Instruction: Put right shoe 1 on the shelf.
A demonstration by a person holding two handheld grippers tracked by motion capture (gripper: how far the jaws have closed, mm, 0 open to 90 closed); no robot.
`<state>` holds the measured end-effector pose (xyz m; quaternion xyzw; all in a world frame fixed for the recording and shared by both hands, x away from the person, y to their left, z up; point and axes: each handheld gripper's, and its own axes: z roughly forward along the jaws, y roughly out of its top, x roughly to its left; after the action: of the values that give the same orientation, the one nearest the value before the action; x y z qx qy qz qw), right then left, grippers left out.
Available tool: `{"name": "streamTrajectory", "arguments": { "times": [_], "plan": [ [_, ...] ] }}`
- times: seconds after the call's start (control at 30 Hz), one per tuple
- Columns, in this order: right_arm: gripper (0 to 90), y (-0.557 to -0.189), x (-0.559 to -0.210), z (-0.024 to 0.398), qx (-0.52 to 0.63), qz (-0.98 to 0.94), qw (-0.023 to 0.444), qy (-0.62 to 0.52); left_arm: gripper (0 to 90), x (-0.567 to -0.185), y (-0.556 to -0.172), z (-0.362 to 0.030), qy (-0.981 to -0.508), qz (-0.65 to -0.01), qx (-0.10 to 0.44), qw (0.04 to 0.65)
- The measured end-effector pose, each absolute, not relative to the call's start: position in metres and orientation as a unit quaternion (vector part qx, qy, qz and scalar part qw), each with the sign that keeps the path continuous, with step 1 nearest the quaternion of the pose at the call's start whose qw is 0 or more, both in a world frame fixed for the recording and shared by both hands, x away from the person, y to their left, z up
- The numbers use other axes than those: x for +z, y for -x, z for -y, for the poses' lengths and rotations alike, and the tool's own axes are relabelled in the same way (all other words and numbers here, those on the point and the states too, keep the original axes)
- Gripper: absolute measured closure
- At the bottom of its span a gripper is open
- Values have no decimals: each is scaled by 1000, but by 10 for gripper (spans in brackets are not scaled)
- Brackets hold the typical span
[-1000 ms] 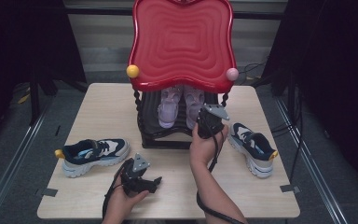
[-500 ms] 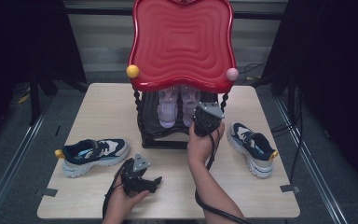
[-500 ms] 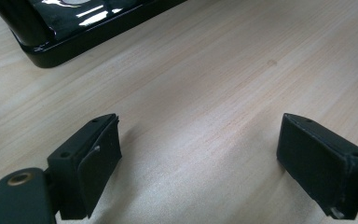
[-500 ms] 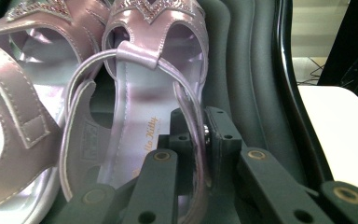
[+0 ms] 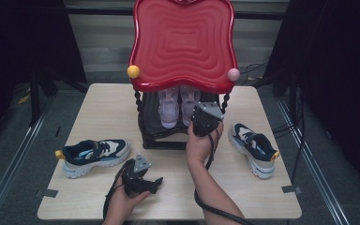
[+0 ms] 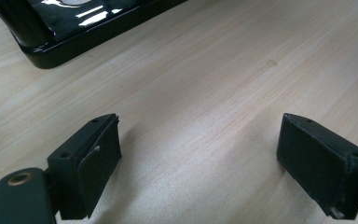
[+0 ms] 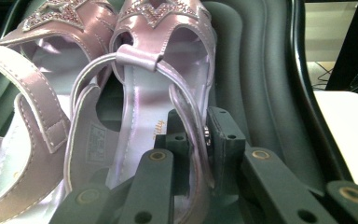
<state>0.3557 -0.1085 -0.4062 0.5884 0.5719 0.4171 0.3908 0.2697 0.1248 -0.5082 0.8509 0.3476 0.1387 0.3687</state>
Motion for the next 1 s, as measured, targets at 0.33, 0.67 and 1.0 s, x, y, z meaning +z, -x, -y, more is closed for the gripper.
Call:
{"name": "streamTrajectory", "arguments": {
  "times": [0.33,0.67,1.0],
  "plan": [
    [750,-354,-409,103,434,-577,379,-579,130,-508,-270,-125,-851,-349,137,368],
    [618,-350,-408,109,442,-597,372,-556,130,-508,-270,-125,-853,-345,138,366],
    [504,-336,-407,122,446,-613,370,-537,130,-508,-270,-125,-854,-344,137,366]
  ]
}}
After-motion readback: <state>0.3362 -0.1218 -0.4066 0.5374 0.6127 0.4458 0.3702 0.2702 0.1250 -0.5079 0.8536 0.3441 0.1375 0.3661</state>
